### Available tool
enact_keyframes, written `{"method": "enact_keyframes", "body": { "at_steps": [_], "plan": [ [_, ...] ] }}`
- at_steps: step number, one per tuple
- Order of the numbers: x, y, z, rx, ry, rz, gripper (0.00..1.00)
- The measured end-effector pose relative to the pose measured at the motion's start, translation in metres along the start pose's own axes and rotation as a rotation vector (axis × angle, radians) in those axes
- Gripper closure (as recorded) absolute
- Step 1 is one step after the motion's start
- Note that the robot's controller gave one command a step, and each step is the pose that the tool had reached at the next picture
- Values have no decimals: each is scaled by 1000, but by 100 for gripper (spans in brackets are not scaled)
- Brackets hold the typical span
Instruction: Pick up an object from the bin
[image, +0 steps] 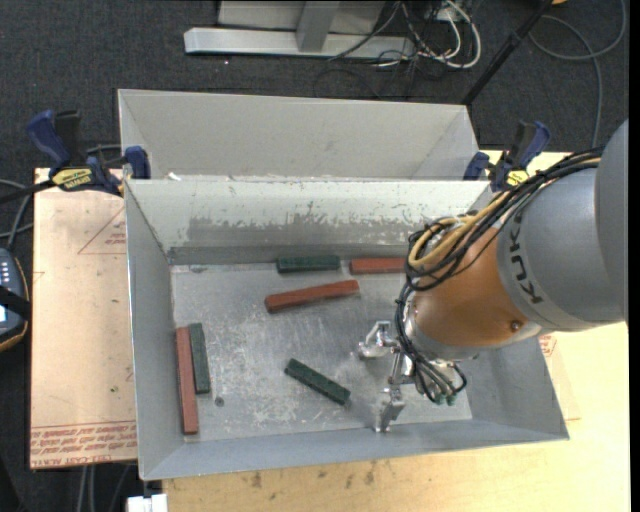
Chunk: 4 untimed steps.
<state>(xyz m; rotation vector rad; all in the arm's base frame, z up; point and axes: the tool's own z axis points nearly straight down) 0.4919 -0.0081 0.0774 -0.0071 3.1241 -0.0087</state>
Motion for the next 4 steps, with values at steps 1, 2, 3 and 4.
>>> {"method": "enact_keyframes", "body": {
  "at_steps": [1, 2, 3, 4],
  "plan": [
    [-4, 25, 1, -3, 5, -41, 0],
    [-14, 77, 0, -8, -1, 223, 100],
    [-14, 77, 0, -8, -1, 223, 100],
    [-6, 80, -31, -3, 21, 241, 100]
  ]
}}
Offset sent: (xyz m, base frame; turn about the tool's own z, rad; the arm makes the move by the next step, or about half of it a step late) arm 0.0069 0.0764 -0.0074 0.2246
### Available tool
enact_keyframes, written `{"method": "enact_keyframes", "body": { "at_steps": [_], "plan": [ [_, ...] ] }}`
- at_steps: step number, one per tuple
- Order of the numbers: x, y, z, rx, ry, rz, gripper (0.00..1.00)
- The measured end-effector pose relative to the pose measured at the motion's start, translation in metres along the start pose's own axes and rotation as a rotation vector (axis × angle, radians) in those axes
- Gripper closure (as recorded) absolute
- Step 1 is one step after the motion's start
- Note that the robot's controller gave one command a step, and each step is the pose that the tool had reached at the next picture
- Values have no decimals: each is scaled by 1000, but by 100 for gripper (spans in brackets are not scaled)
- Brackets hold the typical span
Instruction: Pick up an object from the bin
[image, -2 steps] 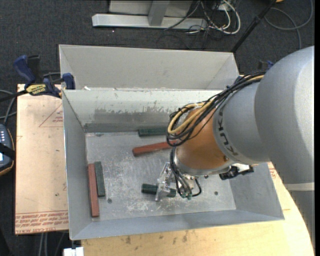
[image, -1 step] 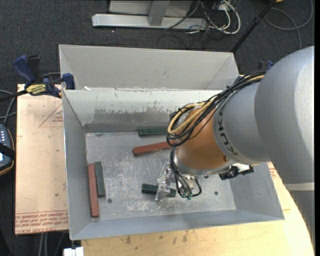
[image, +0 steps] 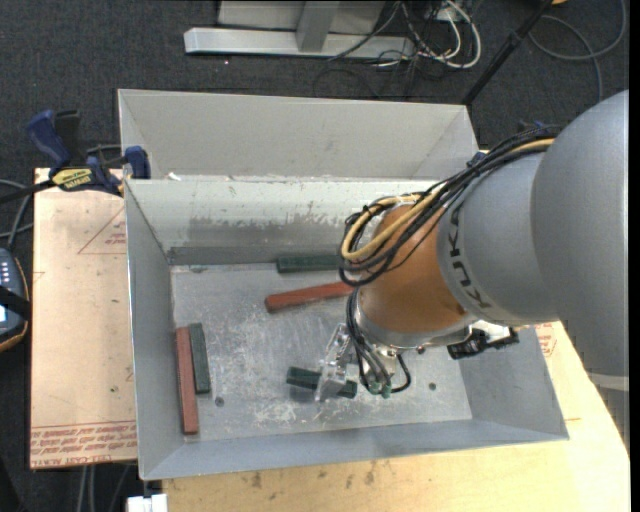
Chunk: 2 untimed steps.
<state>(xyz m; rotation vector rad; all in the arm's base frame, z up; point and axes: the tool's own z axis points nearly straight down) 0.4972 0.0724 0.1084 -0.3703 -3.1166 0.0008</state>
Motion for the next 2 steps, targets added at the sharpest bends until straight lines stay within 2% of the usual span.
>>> {"method": "enact_keyframes", "body": {
  "at_steps": [1, 2],
  "plan": [
    [-8, 6, -41, -1, -2, -13, 100],
    [6, -9, -128, -1, -4, 26, 100]
  ]
}}
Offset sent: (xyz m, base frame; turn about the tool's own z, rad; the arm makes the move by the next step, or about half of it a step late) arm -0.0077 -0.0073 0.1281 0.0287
